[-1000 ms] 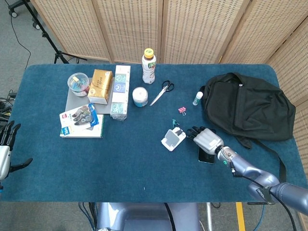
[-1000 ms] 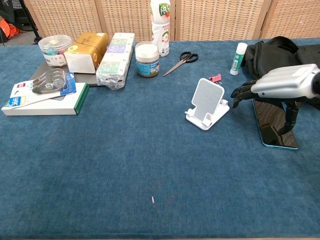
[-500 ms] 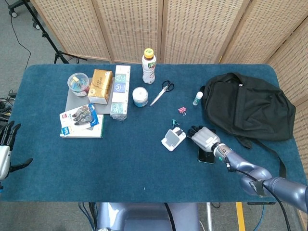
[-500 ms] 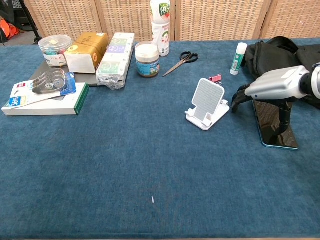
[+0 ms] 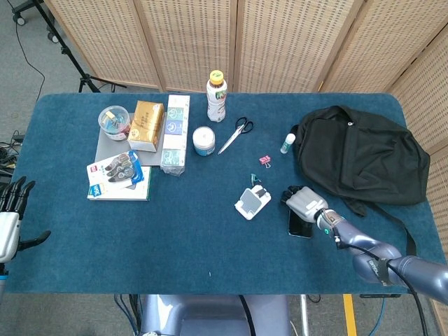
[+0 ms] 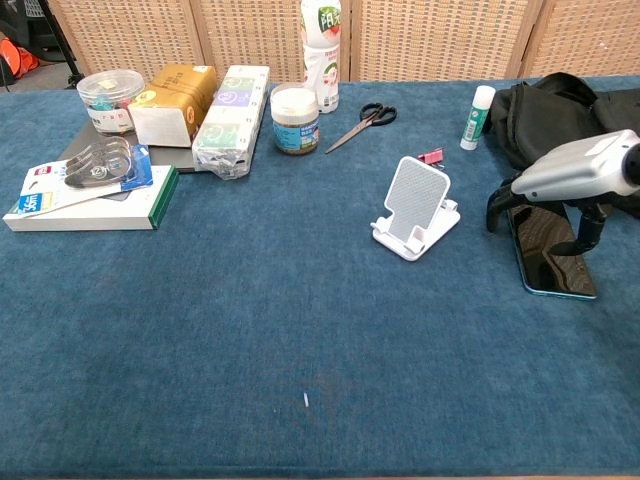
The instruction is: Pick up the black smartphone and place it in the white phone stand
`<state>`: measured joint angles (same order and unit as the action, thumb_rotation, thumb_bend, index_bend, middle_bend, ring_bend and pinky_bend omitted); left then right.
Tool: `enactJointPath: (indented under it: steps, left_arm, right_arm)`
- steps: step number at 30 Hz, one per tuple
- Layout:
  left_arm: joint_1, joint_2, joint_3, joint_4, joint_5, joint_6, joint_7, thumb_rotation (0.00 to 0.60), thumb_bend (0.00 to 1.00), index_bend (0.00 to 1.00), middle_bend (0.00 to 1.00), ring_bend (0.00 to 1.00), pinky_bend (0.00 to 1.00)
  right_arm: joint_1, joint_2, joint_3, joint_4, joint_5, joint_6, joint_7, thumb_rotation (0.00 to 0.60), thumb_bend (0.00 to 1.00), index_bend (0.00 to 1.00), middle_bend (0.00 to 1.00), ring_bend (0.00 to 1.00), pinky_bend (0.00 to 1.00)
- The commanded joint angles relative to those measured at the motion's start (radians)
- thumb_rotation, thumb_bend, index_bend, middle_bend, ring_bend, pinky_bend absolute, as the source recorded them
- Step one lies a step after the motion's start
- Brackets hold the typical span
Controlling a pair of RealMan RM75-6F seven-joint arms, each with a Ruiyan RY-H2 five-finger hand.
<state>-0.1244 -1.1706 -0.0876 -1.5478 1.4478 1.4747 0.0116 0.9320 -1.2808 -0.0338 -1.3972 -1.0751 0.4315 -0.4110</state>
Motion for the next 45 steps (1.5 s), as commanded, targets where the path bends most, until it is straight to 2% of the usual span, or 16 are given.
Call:
enactJointPath:
  steps: [1,8,13,18,23,26,27,29,31,33,35,39,42,45]
  left_arm:
    - [0.0,-0.001,0.0,0.0,0.0,0.0,0.001,0.6,0.0,0.0,0.0,0.0,0.0]
    - [-0.002,-0.002,0.001,0.001,-0.001,-0.004,0.004,0.6,0.0,0.0,0.0,0.0,0.0]
    - [-0.003,-0.005,0.004,-0.001,0.002,-0.005,0.011,0.6,0.0,0.0,0.0,0.0,0.0]
    - [-0.004,-0.007,0.007,-0.004,0.007,-0.005,0.019,0.6,0.0,0.0,0.0,0.0,0.0]
    - [-0.004,-0.008,0.01,-0.004,0.012,-0.004,0.024,0.6,0.0,0.0,0.0,0.0,0.0]
    - [-0.004,-0.008,0.011,-0.004,0.016,-0.001,0.023,0.6,0.0,0.0,0.0,0.0,0.0]
    - [-0.003,-0.007,0.012,-0.004,0.016,0.001,0.02,0.6,0.0,0.0,0.0,0.0,0.0]
    - [-0.001,-0.004,0.011,-0.004,0.017,0.004,0.016,0.6,0.0,0.0,0.0,0.0,0.0]
    - [-0.001,0.002,0.013,-0.004,0.019,0.002,0.008,0.6,0.0,0.0,0.0,0.0,0.0]
    - [-0.001,0.006,0.015,-0.004,0.021,0.0,0.005,0.6,0.0,0.0,0.0,0.0,0.0]
    - [-0.002,0.008,0.017,-0.005,0.024,-0.003,0.004,0.6,0.0,0.0,0.0,0.0,0.0]
    - [-0.002,0.009,0.019,-0.006,0.028,0.0,0.005,0.6,0.0,0.0,0.0,0.0,0.0]
    - [0.0,0.009,0.02,-0.008,0.031,0.004,0.005,0.6,0.0,0.0,0.0,0.0,0.0]
    - [0.001,0.009,0.022,-0.011,0.035,0.006,0.007,0.6,0.0,0.0,0.0,0.0,0.0]
  right_arm:
    - [0.009,0.008,-0.024,-0.009,0.024,0.011,-0.021,0.6,0.56,0.36,0.24,0.1,0.21]
    - [0.009,0.051,-0.096,-0.04,0.072,0.031,-0.065,0.6,0.66,0.38,0.26,0.1,0.21]
    - [0.002,0.085,-0.146,-0.068,0.097,0.046,-0.079,0.6,0.67,0.39,0.26,0.1,0.21]
    - [-0.006,0.118,-0.176,-0.1,0.1,0.06,-0.079,0.6,0.72,0.39,0.27,0.11,0.21]
    - [-0.008,0.154,-0.207,-0.133,0.12,0.076,-0.088,0.6,0.72,0.39,0.28,0.11,0.21]
    - [-0.016,0.168,-0.206,-0.153,0.117,0.1,-0.079,0.6,0.72,0.39,0.27,0.11,0.21]
    - [-0.027,0.177,-0.198,-0.166,0.1,0.122,-0.064,0.6,0.7,0.38,0.24,0.11,0.21]
    - [-0.057,0.195,-0.182,-0.186,0.037,0.168,-0.026,0.6,0.53,0.32,0.14,0.09,0.21]
    - [-0.094,0.213,-0.169,-0.195,-0.05,0.22,0.029,0.6,0.14,0.18,0.03,0.02,0.21]
    - [-0.13,0.224,-0.164,-0.187,-0.141,0.27,0.089,0.6,0.0,0.11,0.0,0.0,0.21]
    - [-0.164,0.228,-0.165,-0.164,-0.242,0.327,0.158,0.6,0.0,0.08,0.0,0.0,0.21]
    - [-0.237,0.21,-0.183,-0.052,-0.457,0.495,0.32,0.6,0.0,0.08,0.0,0.0,0.21]
    - [-0.279,0.19,-0.192,0.029,-0.534,0.59,0.404,0.6,0.0,0.08,0.0,0.0,0.21]
    - [-0.305,0.189,-0.197,0.062,-0.554,0.622,0.45,0.6,0.0,0.08,0.0,0.0,0.2]
